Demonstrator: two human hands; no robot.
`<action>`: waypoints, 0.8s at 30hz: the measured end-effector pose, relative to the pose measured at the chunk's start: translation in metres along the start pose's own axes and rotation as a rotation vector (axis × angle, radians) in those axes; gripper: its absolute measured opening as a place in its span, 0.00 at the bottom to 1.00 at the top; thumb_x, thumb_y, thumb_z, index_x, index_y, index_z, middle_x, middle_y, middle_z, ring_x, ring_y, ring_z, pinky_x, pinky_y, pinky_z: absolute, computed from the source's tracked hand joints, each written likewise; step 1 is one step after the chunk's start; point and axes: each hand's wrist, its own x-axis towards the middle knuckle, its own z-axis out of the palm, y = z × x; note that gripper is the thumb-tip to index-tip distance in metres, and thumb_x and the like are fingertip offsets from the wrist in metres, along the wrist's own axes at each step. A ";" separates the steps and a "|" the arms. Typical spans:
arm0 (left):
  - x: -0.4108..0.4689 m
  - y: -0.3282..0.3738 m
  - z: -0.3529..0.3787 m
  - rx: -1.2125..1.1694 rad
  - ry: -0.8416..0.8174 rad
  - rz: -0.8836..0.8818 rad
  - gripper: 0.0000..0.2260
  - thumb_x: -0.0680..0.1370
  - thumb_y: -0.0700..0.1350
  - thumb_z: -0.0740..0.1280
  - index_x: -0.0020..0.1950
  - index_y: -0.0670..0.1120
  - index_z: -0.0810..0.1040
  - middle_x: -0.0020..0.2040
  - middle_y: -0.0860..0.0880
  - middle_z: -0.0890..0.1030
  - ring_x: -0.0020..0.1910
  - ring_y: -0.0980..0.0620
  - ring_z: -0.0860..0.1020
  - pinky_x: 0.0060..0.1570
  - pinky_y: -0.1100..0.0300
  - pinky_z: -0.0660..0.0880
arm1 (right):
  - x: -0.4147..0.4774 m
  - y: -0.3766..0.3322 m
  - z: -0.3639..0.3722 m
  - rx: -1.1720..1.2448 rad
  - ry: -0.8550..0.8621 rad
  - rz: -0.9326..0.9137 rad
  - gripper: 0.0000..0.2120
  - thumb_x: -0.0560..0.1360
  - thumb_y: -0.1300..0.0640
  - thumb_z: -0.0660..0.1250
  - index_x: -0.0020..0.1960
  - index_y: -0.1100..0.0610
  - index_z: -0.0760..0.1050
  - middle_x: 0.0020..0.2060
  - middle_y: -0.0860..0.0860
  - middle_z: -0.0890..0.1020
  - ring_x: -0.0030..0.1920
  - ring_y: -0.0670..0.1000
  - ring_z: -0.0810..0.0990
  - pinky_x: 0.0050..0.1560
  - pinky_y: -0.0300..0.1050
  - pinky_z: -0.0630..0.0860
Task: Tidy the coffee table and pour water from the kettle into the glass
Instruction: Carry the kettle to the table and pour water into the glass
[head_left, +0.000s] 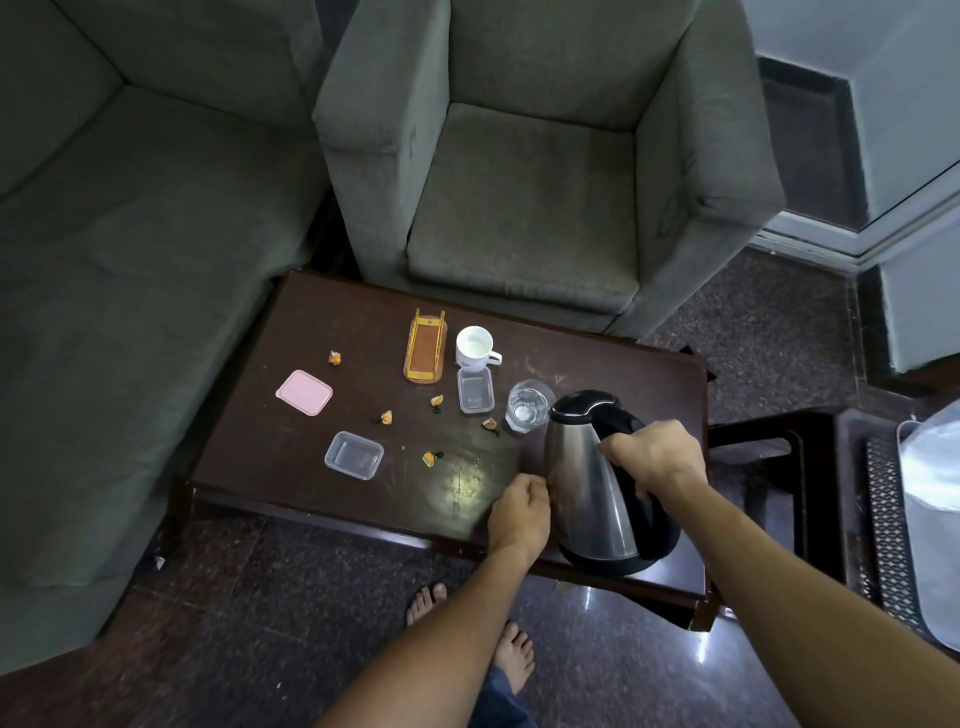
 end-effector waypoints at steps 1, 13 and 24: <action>0.000 0.000 0.000 -0.001 -0.002 0.000 0.12 0.84 0.50 0.59 0.58 0.50 0.80 0.54 0.48 0.85 0.56 0.45 0.83 0.61 0.46 0.78 | 0.000 0.000 0.000 0.001 0.004 0.002 0.15 0.59 0.45 0.68 0.34 0.57 0.82 0.19 0.50 0.80 0.19 0.51 0.81 0.30 0.41 0.77; 0.001 -0.002 -0.001 0.005 -0.001 -0.008 0.11 0.84 0.51 0.59 0.55 0.52 0.80 0.52 0.49 0.85 0.54 0.45 0.83 0.59 0.47 0.79 | 0.000 -0.001 0.002 0.006 -0.001 0.000 0.14 0.59 0.47 0.69 0.34 0.57 0.82 0.19 0.50 0.80 0.20 0.52 0.82 0.31 0.43 0.80; 0.001 -0.002 -0.002 0.011 -0.001 -0.004 0.11 0.84 0.51 0.59 0.56 0.52 0.80 0.53 0.49 0.85 0.54 0.45 0.83 0.60 0.47 0.78 | 0.000 -0.001 0.003 0.011 0.008 0.000 0.13 0.59 0.47 0.69 0.35 0.56 0.82 0.19 0.49 0.80 0.20 0.52 0.81 0.31 0.44 0.81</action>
